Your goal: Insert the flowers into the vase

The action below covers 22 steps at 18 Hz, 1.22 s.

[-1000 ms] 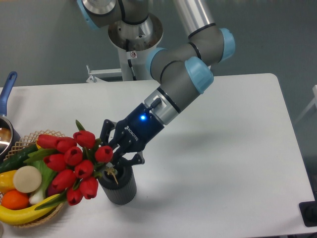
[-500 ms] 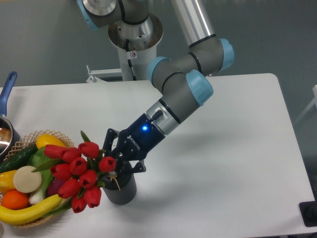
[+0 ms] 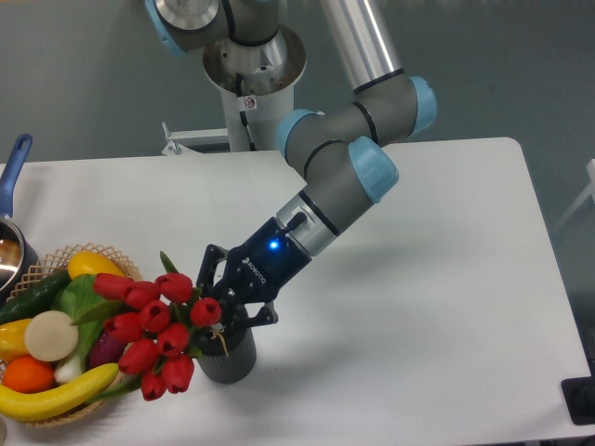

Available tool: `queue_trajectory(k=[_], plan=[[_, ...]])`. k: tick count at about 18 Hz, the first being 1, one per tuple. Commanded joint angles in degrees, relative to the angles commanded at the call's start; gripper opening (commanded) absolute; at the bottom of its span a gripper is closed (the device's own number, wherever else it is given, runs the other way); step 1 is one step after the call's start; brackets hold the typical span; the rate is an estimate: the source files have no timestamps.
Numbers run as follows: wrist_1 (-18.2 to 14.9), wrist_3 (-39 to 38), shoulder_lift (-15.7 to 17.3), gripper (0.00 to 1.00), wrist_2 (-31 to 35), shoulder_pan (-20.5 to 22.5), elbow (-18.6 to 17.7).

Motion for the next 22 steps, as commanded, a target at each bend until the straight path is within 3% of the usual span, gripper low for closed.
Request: queue_trajectory(k=[3, 11, 13, 15, 16, 22], plan=[[0.0, 0.62, 0.62, 0.46, 0.0, 0.0, -0.8], [0.0, 0.71, 0.62, 0.54, 0.0, 0.18, -1.07], [0.0, 0.71, 0.71, 0.64, 0.0, 1.23, -1.5], [0.0, 0.63, 0.8, 0.89, 0.0, 2.02, -2.21], [0.0, 0.54, 1.15, 0.97, 0.0, 2.89, -2.47], [0.09, 0.8, 3.43, 1.0, -0.53, 11.24, -4.85]])
